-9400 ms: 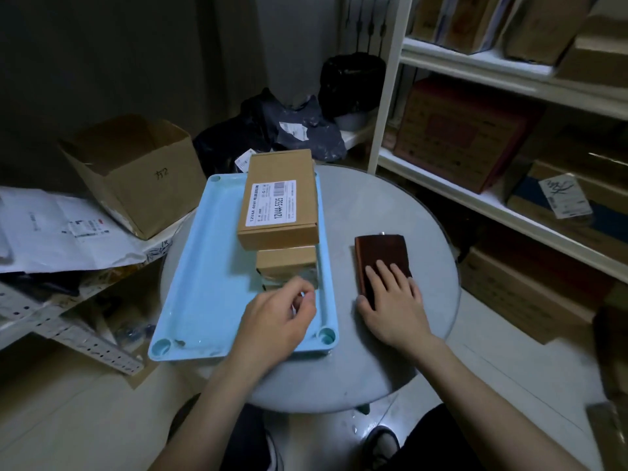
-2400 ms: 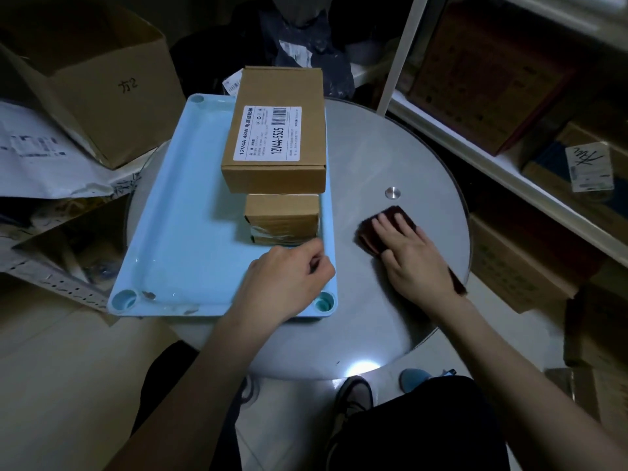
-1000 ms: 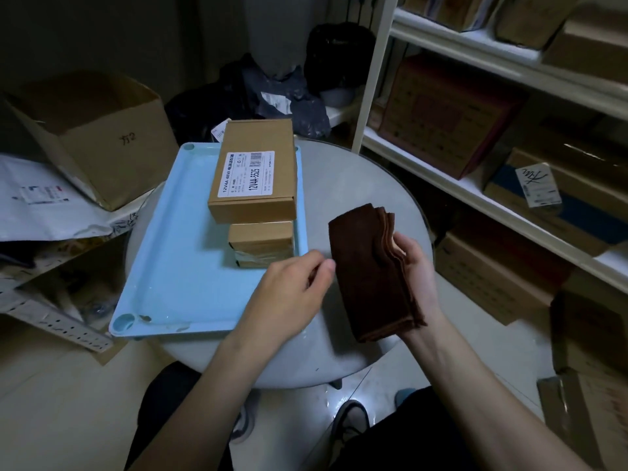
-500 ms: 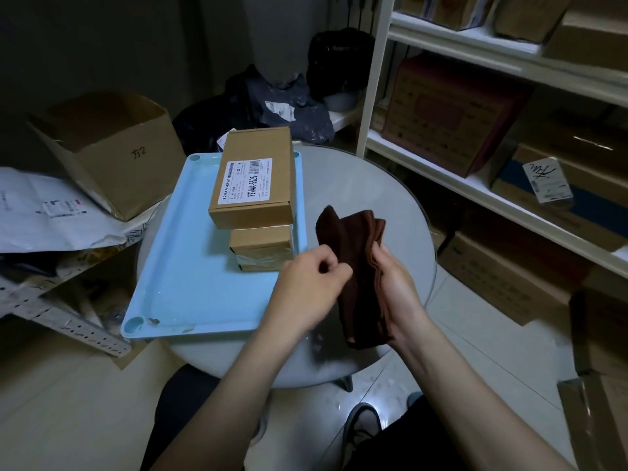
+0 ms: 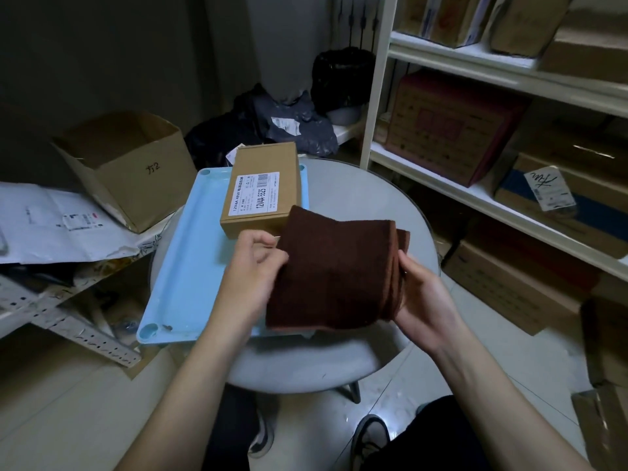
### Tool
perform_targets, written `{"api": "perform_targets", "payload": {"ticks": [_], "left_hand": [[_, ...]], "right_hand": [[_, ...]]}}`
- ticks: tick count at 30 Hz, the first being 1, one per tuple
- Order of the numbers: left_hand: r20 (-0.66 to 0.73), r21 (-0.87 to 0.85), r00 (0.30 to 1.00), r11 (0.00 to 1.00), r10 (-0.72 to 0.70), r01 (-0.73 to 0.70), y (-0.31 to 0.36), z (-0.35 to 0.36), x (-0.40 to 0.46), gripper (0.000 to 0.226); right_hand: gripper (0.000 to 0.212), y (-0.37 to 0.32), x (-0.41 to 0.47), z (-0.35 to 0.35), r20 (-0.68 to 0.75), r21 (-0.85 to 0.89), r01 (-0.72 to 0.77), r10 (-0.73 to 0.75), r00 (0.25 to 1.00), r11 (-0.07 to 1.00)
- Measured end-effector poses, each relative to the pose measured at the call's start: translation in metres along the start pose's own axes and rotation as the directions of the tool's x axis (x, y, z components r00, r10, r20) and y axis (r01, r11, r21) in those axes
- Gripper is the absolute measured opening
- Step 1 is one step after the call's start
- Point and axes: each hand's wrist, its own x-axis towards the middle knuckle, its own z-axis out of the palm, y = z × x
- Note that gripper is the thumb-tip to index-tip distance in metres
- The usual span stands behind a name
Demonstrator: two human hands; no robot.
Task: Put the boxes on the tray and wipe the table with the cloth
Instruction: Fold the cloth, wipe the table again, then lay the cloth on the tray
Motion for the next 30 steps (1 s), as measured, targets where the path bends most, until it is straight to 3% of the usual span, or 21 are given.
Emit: {"api": "perform_targets", "payload": {"ticks": [2,4,5,7,9,11,13,15,16,18,20,22,24,27,29,30], "left_hand": [[-0.067,0.346,0.969,0.916,0.240,-0.203,-0.002,0.003,-0.007,0.021],[0.017,0.462,0.886,0.782,0.464,-0.418,0.006,0.011,-0.025,0.021],[0.106,0.434,0.872,0.767,0.478,-0.473,0.015,0.016,-0.034,0.027],[0.221,0.413,0.900,0.800,0.376,-0.436,0.033,0.028,-0.051,0.042],[0.183,0.556,0.920,0.735,0.347,-0.388,0.037,0.034,-0.052,0.038],[0.121,0.567,0.909,0.725,0.398,-0.392,0.040,0.031,-0.045,0.020],[0.060,0.395,0.941,0.857,0.334,-0.330,0.042,0.023,-0.037,0.014],[-0.043,0.039,0.986,0.987,0.158,-0.157,0.052,0.008,-0.027,0.015],[-0.091,-0.141,0.994,0.988,0.057,-0.070,0.056,-0.001,-0.021,0.015],[-0.124,-0.317,0.990,0.948,-0.070,0.027,0.058,-0.022,-0.008,0.014],[-0.107,-0.379,0.982,0.920,-0.155,0.104,0.058,-0.039,0.005,0.015],[-0.052,-0.392,0.983,0.909,-0.178,0.143,0.058,-0.045,0.012,0.016],[0.047,-0.455,0.988,0.877,-0.148,0.153,0.057,-0.045,0.016,0.037],[0.231,-0.558,0.972,0.813,-0.037,0.164,0.059,-0.044,0.020,0.042],[0.318,-0.566,0.948,0.806,0.022,0.171,0.060,-0.044,0.024,0.037],[0.368,-0.564,0.928,0.808,0.057,0.173,0.061,-0.043,0.025,0.034]], "right_hand": [[0.032,-0.003,-0.006,0.012,0.055,-0.052,0.077,-0.074,0.996,0.996],[0.032,-0.006,-0.013,0.024,0.096,-0.146,0.139,-0.126,0.987,0.979],[0.032,-0.007,-0.017,0.032,0.111,-0.206,0.166,-0.146,0.983,0.964],[0.031,-0.008,-0.025,0.045,0.138,-0.342,0.222,-0.185,0.973,0.913],[0.032,-0.007,-0.031,0.054,0.165,-0.418,0.258,-0.207,0.964,0.871],[0.033,-0.008,-0.034,0.054,0.160,-0.426,0.264,-0.215,0.963,0.866],[0.034,-0.011,-0.034,0.048,0.109,-0.400,0.250,-0.225,0.968,0.882],[0.032,-0.017,-0.030,0.037,0.007,-0.378,0.227,-0.242,0.970,0.898],[0.030,-0.019,-0.027,0.030,-0.062,-0.377,0.206,-0.247,0.967,0.903],[0.029,-0.022,-0.018,0.013,-0.235,-0.373,0.147,-0.247,0.940,0.916],[0.031,-0.024,-0.007,-0.005,-0.352,-0.396,0.103,-0.255,0.901,0.913],[0.031,-0.025,0.000,-0.018,-0.377,-0.425,0.065,-0.242,0.894,0.903],[0.031,-0.026,0.008,-0.026,-0.391,-0.500,-0.029,-0.196,0.899,0.866],[0.045,-0.022,0.018,-0.025,-0.401,-0.755,-0.122,-0.307,0.863,0.645],[0.067,-0.022,0.023,-0.006,-0.189,-0.921,0.001,-0.449,0.873,0.389],[0.068,-0.024,0.026,0.007,-0.027,-0.935,0.126,-0.421,0.907,0.331]]}}
